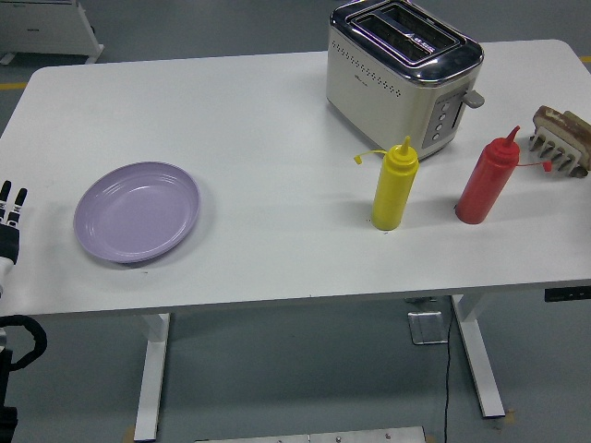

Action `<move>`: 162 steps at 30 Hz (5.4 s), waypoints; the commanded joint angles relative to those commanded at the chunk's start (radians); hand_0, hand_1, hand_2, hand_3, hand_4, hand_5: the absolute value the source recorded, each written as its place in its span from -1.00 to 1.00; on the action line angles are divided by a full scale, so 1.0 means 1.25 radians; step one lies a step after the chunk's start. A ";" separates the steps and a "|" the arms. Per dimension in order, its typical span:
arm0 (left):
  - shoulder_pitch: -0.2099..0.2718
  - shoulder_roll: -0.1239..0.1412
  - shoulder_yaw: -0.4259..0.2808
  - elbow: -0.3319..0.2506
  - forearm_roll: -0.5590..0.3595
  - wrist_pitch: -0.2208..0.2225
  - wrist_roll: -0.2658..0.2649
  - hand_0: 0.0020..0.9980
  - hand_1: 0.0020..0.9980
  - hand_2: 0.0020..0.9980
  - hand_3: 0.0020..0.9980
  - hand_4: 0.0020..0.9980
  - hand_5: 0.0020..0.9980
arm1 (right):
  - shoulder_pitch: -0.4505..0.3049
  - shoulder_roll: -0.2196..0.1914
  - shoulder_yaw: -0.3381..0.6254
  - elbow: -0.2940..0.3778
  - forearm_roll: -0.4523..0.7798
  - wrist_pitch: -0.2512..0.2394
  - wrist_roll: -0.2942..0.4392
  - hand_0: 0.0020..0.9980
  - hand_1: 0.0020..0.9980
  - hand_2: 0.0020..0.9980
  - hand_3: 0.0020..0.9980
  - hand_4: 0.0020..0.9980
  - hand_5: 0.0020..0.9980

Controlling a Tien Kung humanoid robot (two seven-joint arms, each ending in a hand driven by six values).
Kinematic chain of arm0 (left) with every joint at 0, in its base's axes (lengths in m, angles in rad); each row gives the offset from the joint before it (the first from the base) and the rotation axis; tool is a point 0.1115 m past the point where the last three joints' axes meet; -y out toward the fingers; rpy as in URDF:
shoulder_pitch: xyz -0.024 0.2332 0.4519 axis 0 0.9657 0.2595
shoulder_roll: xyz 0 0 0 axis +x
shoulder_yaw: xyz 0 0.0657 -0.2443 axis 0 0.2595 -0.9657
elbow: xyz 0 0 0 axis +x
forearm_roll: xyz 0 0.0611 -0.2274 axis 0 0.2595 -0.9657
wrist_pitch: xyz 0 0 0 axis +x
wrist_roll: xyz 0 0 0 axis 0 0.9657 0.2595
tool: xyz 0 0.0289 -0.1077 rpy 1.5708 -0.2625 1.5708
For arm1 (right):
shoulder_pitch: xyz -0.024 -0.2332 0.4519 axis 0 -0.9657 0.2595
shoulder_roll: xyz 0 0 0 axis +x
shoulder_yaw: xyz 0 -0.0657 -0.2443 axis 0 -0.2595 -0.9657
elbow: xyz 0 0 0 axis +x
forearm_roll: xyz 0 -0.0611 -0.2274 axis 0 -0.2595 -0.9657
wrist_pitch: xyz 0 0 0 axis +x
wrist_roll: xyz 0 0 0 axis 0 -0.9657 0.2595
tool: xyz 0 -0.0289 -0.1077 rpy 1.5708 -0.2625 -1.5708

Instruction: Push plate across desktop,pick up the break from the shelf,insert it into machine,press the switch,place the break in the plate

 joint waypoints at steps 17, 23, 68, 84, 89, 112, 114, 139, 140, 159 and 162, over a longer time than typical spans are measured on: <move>-0.029 -0.004 0.024 0.037 0.002 -0.007 0.004 0.77 0.87 0.91 0.82 0.30 1.00 | 0.003 0.000 -0.005 0.006 -0.005 0.005 -0.002 0.81 0.66 0.60 0.60 0.17 0.19; -0.047 -0.010 0.035 0.051 0.002 -0.010 0.004 0.77 0.87 0.90 0.82 0.30 1.00 | 0.006 -0.005 -0.031 0.031 -0.084 -0.029 0.037 0.81 0.67 0.60 0.60 0.15 0.08; -0.162 -0.020 0.211 0.204 -0.051 -0.035 0.001 0.77 0.87 0.89 0.81 0.30 1.00 | 0.077 -0.080 -0.240 0.040 -1.347 -0.108 0.014 0.95 0.87 0.85 0.86 0.58 -0.36; -0.198 -0.042 0.280 0.233 -0.076 -0.051 -0.004 0.77 0.87 0.89 0.81 0.30 1.00 | 0.111 -0.075 -0.285 -0.014 -1.485 -0.150 -0.022 0.78 0.71 0.70 0.76 0.61 -0.35; -0.212 -0.052 0.302 0.240 -0.081 -0.054 -0.004 0.76 0.87 0.89 0.81 0.30 1.00 | 0.131 -0.076 -0.305 -0.033 -1.487 -0.171 -0.009 0.64 0.57 0.52 0.61 0.58 -0.39; -0.264 -0.083 0.412 0.259 -0.114 -0.060 -0.013 0.77 0.87 0.90 0.81 0.32 1.00 | 0.226 -0.075 -0.368 -0.140 -1.588 -0.183 -0.036 0.21 0.25 0.16 0.21 0.30 -0.65; -0.268 -0.084 0.425 0.258 -0.117 -0.060 -0.013 0.77 0.87 0.90 0.81 0.32 1.00 | 0.229 -0.075 -0.371 -0.147 -1.594 -0.181 -0.038 0.14 0.22 0.14 0.17 0.32 -0.63; -0.286 -0.094 0.482 0.228 -0.156 -0.038 -0.057 0.74 0.85 0.87 0.81 0.34 1.00 | 0.244 -0.082 -0.387 -0.165 -1.545 -0.252 0.024 -0.24 -0.15 -0.08 -0.09 -0.57 -0.75; -0.285 -0.093 0.481 0.226 -0.160 -0.038 -0.059 0.74 0.85 0.87 0.81 0.34 1.00 | 0.244 -0.083 -0.387 -0.164 -1.538 -0.261 0.030 -0.24 -0.15 -0.08 -0.09 -0.57 -0.75; -0.219 -0.082 0.351 0.150 -0.131 -0.030 -0.060 0.73 0.84 0.85 0.78 0.34 1.00 | 0.228 -0.102 -0.400 -0.044 -1.379 -0.388 0.106 -0.33 -0.21 -0.14 -0.16 -0.81 -0.65; -0.193 -0.082 0.301 0.115 -0.122 -0.018 -0.065 0.69 0.77 0.79 0.67 0.32 1.00 | 0.230 -0.105 -0.407 -0.017 -1.331 -0.428 0.128 -0.33 -0.22 -0.15 -0.16 -0.81 -0.63</move>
